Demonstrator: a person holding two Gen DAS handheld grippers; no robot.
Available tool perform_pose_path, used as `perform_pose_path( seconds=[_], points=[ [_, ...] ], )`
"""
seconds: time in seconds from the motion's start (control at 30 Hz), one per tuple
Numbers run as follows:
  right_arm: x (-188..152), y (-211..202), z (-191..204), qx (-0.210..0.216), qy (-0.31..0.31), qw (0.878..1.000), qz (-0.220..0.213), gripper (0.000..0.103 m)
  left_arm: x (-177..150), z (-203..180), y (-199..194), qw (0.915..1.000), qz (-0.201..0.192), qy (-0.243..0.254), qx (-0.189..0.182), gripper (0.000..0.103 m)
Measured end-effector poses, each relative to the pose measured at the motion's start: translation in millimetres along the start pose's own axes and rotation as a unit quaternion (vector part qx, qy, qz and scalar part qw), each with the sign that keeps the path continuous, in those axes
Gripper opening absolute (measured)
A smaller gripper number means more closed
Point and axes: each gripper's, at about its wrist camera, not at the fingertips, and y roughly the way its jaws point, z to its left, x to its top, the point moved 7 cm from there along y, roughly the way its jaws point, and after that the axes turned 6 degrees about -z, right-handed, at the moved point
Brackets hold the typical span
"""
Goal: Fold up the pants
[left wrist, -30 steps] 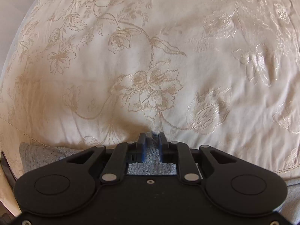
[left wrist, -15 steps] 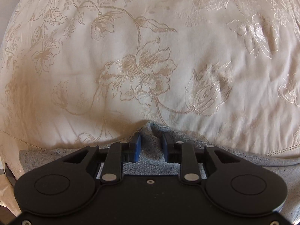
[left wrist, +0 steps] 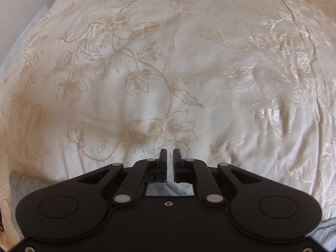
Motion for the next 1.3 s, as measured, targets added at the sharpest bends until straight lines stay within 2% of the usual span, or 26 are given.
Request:
perform_pose_path(
  seconds=[0.1,0.17,0.23,0.3,0.37,0.43,0.53,0.6,0.63,0.7,0.8,0.9,1.0,1.17,1.3],
  points=[
    [-6.8,20.3,-2.7,-0.021,-0.054,0.998,0.016,0.018,-14.3,-1.9,-20.2,0.9998,-0.008,0.008,-0.017,0.013],
    [-6.0,32.6,-30.9,-0.087,-0.078,0.993,0.014,0.018,-31.8,-5.6,-32.7,0.9996,-0.008,0.014,-0.024,0.013],
    [-2.8,40.0,-76.1,-0.141,-0.044,0.989,0.028,0.019,-51.9,-10.1,-42.3,0.9993,-0.003,0.020,-0.031,0.013],
    [-0.1,33.1,-114.8,-0.158,0.009,0.987,0.034,0.017,-74.9,-14.0,-50.0,0.9992,0.012,0.026,-0.030,0.013],
    [3.3,11.4,-133.6,-0.150,0.035,0.988,0.011,0.019,-100.2,-16.0,-58.2,0.9989,0.027,0.021,-0.031,0.013],
    [0.0,-5.4,-130.7,-0.119,0.031,0.992,0.000,0.022,-129.7,-21.0,-66.2,0.9979,0.047,0.008,-0.045,0.013],
    [-22.2,-12.8,-115.3,-0.062,0.004,0.998,0.019,0.021,-170.0,-23.5,-67.4,0.9972,0.067,0.006,-0.033,0.015],
    [-48.6,-7.1,-114.7,-0.077,-0.021,0.996,0.051,0.020,-195.9,-21.8,-62.0,0.9965,0.083,0.005,-0.015,0.015],
    [-56.1,-5.4,-117.3,-0.081,-0.022,0.995,0.056,0.019,-211.6,-19.7,-59.7,0.9956,0.093,0.006,-0.006,0.015],
    [-63.1,-8.9,-118.2,-0.079,-0.021,0.995,0.048,0.019,-226.3,-20.0,-57.0,0.9958,0.090,0.019,0.006,0.015],
    [-48.9,-24.7,-121.3,-0.058,0.003,0.998,0.023,0.022,-224.6,-26.0,-64.8,0.9965,0.074,0.027,0.025,0.014],
    [-35.1,-45.9,-140.9,-0.054,0.042,0.997,-0.027,0.032,-214.5,-36.4,-76.9,0.9981,0.062,0.000,0.004,0.016],
    [-32.2,-53.0,-168.4,-0.050,0.053,0.996,-0.043,0.035,-204.6,-54.9,-85.7,0.9988,0.050,0.002,-0.005,0.016],
    [-46.0,-37.3,-206.1,0.012,0.077,0.997,0.013,0.036,-194.9,-96.7,-93.4,0.9977,0.051,0.032,-0.030,0.016],
    [-50.3,-18.7,-225.2,0.067,0.105,0.992,0.030,0.039,-193.0,-123.7,-99.5,0.9955,0.058,0.063,-0.040,0.016]
  ],
)
